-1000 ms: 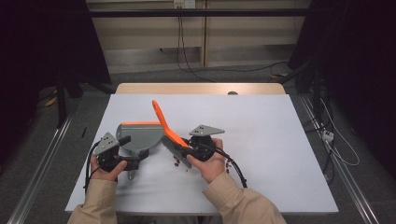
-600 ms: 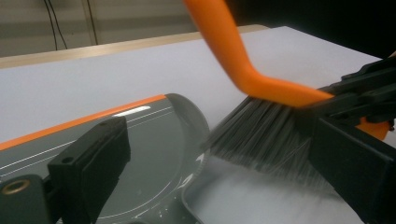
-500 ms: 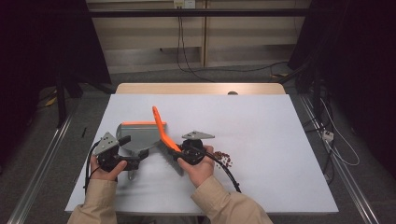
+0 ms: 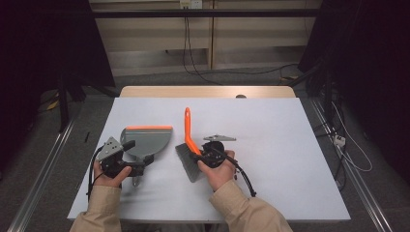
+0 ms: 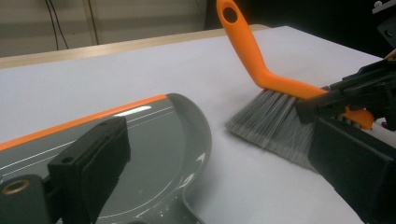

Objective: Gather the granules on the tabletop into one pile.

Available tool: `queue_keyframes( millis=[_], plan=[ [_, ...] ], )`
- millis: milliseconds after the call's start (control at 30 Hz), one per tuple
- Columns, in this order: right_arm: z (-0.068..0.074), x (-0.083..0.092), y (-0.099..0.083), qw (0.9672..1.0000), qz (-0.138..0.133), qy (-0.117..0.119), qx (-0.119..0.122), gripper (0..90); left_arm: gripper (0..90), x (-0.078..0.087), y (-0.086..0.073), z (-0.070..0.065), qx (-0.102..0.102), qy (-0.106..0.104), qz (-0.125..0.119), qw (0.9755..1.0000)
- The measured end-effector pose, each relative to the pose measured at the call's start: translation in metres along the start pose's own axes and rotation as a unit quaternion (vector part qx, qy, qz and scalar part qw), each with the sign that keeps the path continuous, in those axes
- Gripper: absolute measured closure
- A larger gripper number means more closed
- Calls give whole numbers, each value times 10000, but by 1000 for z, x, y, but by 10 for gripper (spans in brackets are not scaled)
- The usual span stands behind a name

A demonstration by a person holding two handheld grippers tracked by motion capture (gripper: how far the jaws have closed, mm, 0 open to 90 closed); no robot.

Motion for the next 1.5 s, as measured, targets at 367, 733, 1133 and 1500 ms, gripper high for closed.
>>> queue_keyframes(
  millis=[367, 733, 1133, 1500],
  plan=[
    [-19, 17, 4, 9996, 49, -288, -29, 696, 56, 0, 0, -1, -22, -4, 13, 10000],
    [-36, 33, 2, 9991, 67, -348, -222, 697, 56, -1, 0, -1, -27, 3, 16, 10000],
    [-48, 45, 3, 9987, 43, -439, -257, 697, 56, -1, 0, -2, -56, 0, 42, 10000],
    [-60, 53, 7, 9981, 46, -535, -300, 699, 56, -1, 1, -2, -66, 8, 35, 10000]
  ],
)
Point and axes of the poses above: each handheld gripper's, and its own axes: x roughly backward along the jaws, y roughly out of its top, z roughly to its left, the point moved 6 cm from there along -x, roughly forward along the jaws, and after that the axes turned 8 degrees about -x, right-handed, at the moved point
